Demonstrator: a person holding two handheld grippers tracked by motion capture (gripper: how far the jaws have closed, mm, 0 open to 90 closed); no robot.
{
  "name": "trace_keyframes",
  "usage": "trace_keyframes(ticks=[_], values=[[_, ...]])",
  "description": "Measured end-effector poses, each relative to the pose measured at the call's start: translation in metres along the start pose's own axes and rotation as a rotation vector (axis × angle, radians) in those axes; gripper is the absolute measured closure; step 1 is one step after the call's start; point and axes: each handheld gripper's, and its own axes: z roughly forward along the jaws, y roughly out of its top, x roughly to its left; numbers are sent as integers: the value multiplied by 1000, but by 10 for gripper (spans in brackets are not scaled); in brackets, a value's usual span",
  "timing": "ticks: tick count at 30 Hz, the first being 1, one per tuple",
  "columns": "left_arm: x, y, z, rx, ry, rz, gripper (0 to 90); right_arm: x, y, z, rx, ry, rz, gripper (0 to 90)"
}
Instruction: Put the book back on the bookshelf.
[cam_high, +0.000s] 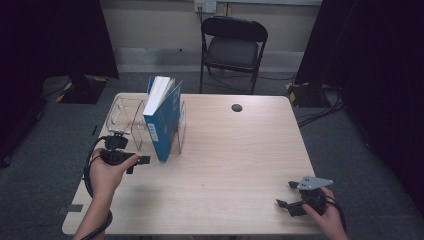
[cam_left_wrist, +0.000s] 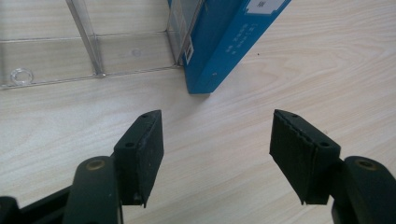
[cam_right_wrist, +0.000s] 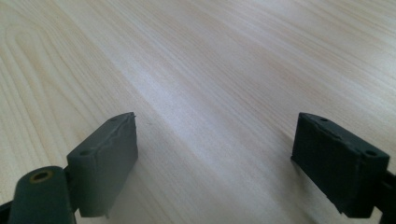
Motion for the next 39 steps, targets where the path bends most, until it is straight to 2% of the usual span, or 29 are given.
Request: trace_keyframes(ticks=[17, 24, 39], values=[[10, -16, 11, 1, 2, -23, 352, 0, 0, 0, 0, 0, 0, 136], [13, -22, 16, 9, -11, -32, 352, 0, 0, 0, 0, 0, 0, 136], [17, -33, 27, 21, -8, -33, 349, 0, 0, 0, 0, 0, 0, 136]])
